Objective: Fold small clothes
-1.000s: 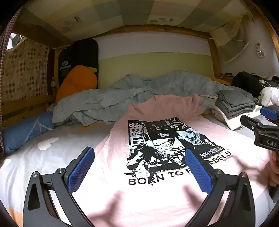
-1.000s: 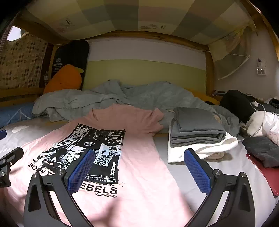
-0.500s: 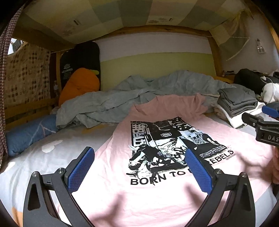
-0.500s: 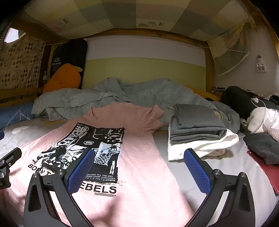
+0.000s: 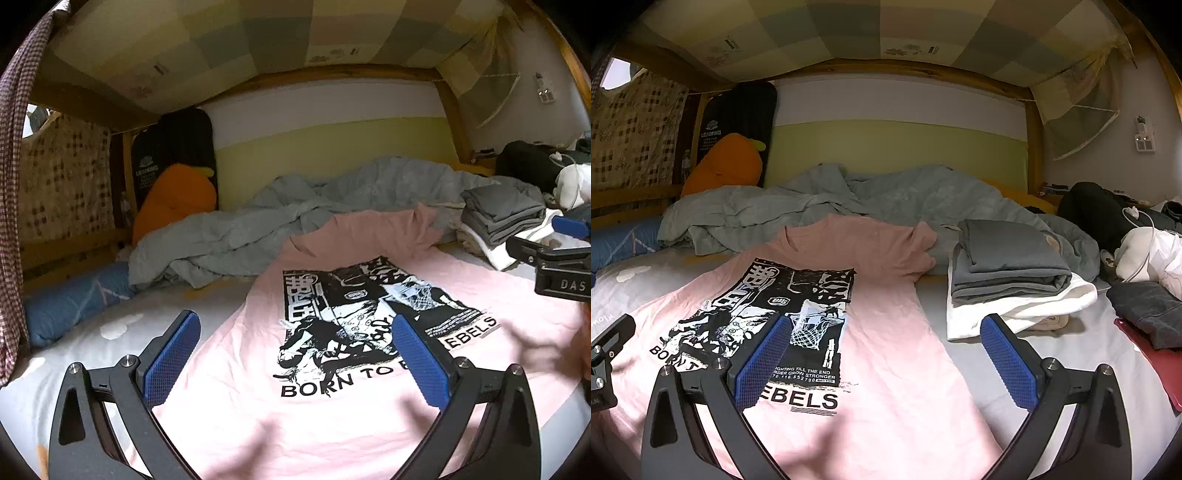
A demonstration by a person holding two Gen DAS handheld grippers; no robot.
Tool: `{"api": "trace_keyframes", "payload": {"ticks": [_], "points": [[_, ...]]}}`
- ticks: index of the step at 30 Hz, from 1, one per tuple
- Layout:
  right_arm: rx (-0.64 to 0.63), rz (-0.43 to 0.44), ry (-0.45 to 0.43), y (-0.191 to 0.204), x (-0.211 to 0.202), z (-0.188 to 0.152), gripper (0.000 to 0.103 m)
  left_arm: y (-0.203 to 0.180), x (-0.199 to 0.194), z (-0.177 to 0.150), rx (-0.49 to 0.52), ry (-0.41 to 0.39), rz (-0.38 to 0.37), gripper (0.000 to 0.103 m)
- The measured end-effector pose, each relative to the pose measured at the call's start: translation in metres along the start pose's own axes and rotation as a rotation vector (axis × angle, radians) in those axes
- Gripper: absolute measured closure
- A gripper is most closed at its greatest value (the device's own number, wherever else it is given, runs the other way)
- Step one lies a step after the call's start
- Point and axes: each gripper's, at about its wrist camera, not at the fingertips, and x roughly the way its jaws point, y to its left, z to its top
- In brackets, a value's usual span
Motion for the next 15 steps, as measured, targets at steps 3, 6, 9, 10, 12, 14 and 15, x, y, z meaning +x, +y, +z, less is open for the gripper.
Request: {"api": "trace_keyframes", "payload": {"ticks": [3,6,9,10,12,14,15], "points": [[0.015,-0.01,-0.008,-0.002,-0.001,0.0,0.0,0.004,0.006,0.001,-0.018,0.024,0.0,0.0],[0.022,-0.01,-0.002,-0.003,0.0,0.001,0.0,0.012,0.007,0.0,-0.059,0.033,0.014,0.0],[0.029,-0.006,0.001,-0.004,-0.001,0.0,0.0,0.018,0.009,-0.001,-0.096,0.043,0.017,0.0],[0.031,-0.006,0.001,-0.005,-0.001,0.0,0.0,0.02,0.011,-0.001,-0.104,0.051,0.019,0.0],[0.029,-0.009,0.0,-0.005,-0.001,0.001,0.0,0.021,0.013,-0.002,-0.112,0.065,0.023,0.0],[0.029,-0.012,-0.001,-0.005,-0.001,0.001,0.0,0.023,0.013,-0.002,-0.123,0.065,0.03,0.0],[0.028,-0.012,0.0,-0.005,-0.001,0.001,0.0,0.024,0.012,-0.002,-0.128,0.061,0.033,0.0]]}}
